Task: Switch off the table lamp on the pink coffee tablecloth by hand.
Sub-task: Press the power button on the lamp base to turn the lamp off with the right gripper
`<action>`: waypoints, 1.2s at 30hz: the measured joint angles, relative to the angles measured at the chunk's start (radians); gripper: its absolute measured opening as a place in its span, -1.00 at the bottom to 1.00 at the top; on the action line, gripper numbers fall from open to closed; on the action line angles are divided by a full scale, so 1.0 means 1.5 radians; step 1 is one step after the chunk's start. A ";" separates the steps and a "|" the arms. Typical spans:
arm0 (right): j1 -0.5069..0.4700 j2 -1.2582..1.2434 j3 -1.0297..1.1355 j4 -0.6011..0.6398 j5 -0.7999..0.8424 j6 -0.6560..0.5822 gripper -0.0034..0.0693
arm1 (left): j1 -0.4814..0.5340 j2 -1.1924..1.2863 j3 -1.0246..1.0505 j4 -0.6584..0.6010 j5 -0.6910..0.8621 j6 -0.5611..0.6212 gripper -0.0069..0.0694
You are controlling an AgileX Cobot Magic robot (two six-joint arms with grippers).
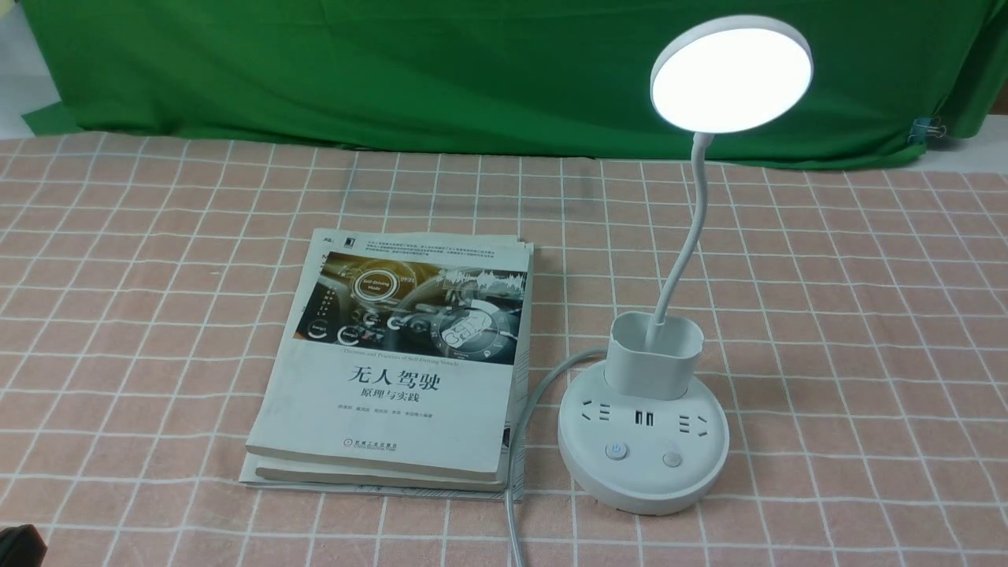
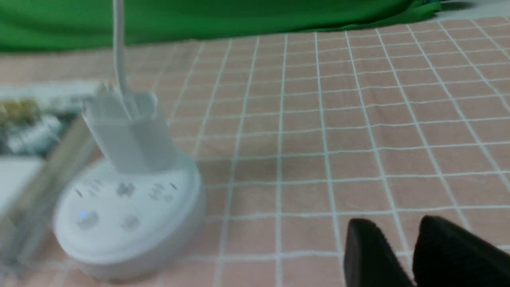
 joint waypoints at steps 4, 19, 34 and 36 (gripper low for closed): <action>0.000 0.000 0.000 0.025 -0.081 0.159 -0.25 | 0.000 0.000 0.000 0.000 0.000 0.000 -0.80; 0.051 0.114 -0.197 0.031 0.109 0.105 -0.77 | 0.000 0.000 0.000 0.003 0.000 0.000 -0.80; 0.132 0.635 -0.541 0.021 0.560 -0.051 -0.79 | 0.000 0.000 0.000 0.004 0.000 0.000 -0.80; 0.173 0.731 -0.572 0.019 0.558 -0.056 -0.79 | 0.000 0.000 0.000 0.004 0.000 0.000 -0.80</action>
